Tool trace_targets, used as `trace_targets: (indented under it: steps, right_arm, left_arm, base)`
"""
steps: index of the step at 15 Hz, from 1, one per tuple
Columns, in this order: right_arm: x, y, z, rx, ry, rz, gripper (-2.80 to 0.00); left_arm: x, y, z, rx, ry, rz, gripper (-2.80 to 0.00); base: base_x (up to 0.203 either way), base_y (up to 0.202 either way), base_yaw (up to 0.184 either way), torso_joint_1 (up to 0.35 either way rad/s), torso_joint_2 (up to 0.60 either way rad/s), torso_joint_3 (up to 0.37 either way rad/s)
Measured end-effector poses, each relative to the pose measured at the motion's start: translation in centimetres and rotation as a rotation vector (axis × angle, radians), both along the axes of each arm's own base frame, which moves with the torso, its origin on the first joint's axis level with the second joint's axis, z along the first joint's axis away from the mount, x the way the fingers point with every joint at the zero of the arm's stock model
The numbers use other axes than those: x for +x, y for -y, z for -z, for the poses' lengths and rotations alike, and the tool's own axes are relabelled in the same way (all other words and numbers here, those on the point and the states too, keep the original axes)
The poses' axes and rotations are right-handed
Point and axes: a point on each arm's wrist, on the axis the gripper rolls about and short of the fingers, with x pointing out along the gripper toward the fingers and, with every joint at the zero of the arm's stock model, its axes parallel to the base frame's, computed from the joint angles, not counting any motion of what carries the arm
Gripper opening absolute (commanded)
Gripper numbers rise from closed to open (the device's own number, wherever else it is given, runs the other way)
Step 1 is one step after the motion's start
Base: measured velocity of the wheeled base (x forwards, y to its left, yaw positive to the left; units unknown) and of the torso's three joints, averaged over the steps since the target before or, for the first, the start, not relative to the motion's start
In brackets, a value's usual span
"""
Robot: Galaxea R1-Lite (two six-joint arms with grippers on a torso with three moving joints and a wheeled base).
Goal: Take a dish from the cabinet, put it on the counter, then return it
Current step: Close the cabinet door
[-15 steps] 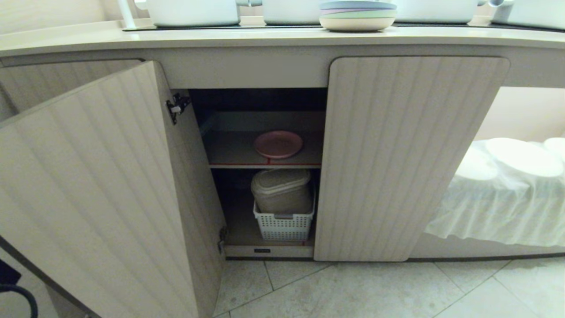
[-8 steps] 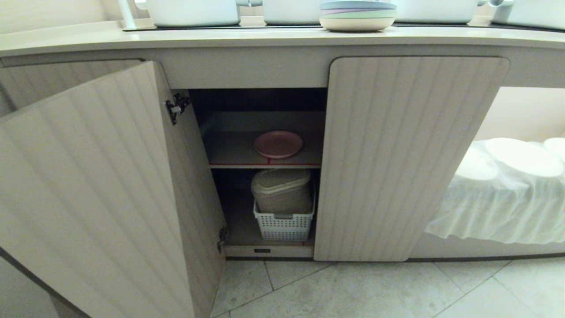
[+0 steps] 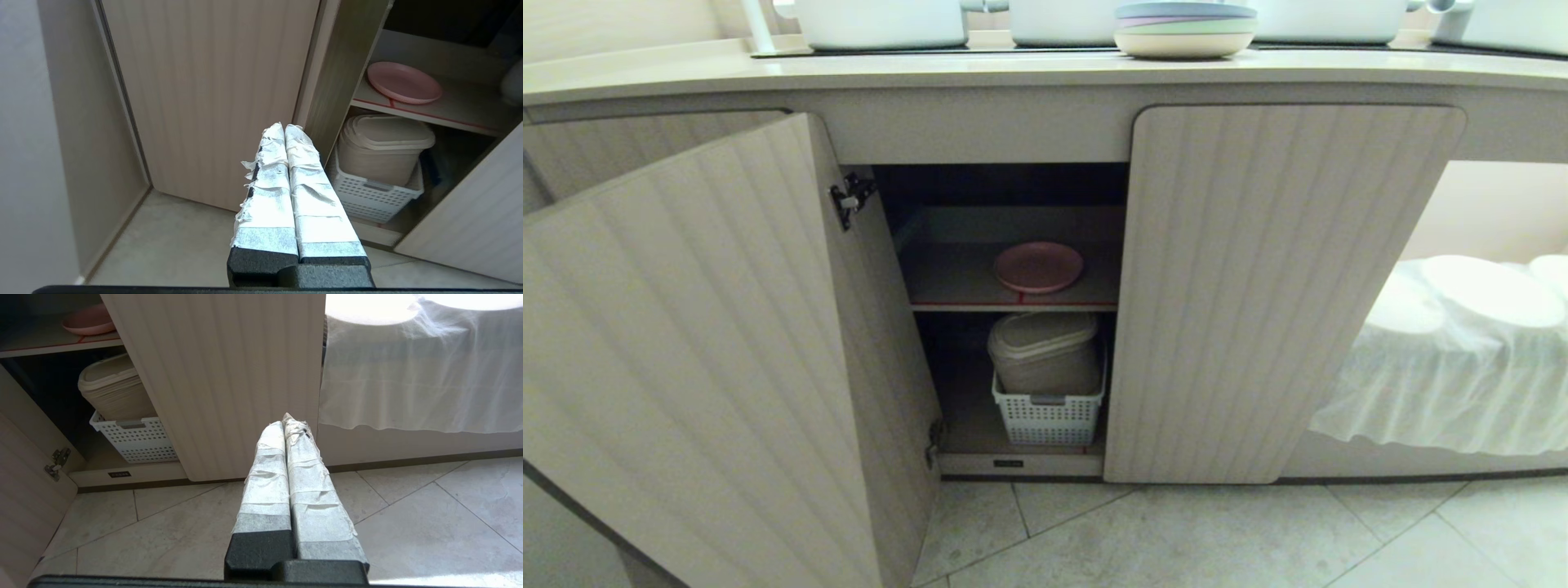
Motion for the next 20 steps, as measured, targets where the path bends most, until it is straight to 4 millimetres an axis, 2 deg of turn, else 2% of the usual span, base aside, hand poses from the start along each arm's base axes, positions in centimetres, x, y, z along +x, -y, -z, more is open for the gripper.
trace_targets:
  steps: [6, 12, 20]
  right_arm:
    - [0.0, 0.0, 0.0, 0.000, 0.000, 0.000, -2.80]
    - [0.0, 0.0, 0.0, 0.000, 0.000, 0.000, -2.80]
    - [0.0, 0.0, 0.0, 0.000, 0.000, 0.000, -2.80]
  left_arm:
    - [0.9, 0.6, -0.4, -0.046, -0.025, 0.107, -2.80]
    - [1.0, 0.8, -1.3, -0.105, -0.001, 0.206, -2.80]
    - [0.9, 1.2, -1.1, -0.169, -0.018, 0.351, -2.80]
  base:
    - [0.000, 0.000, 0.000, 0.000, 0.00, 0.000]
    - [0.000, 0.000, 0.000, 0.000, 0.00, 0.000]
    - [0.000, 0.000, 0.000, 0.000, 0.00, 0.000]
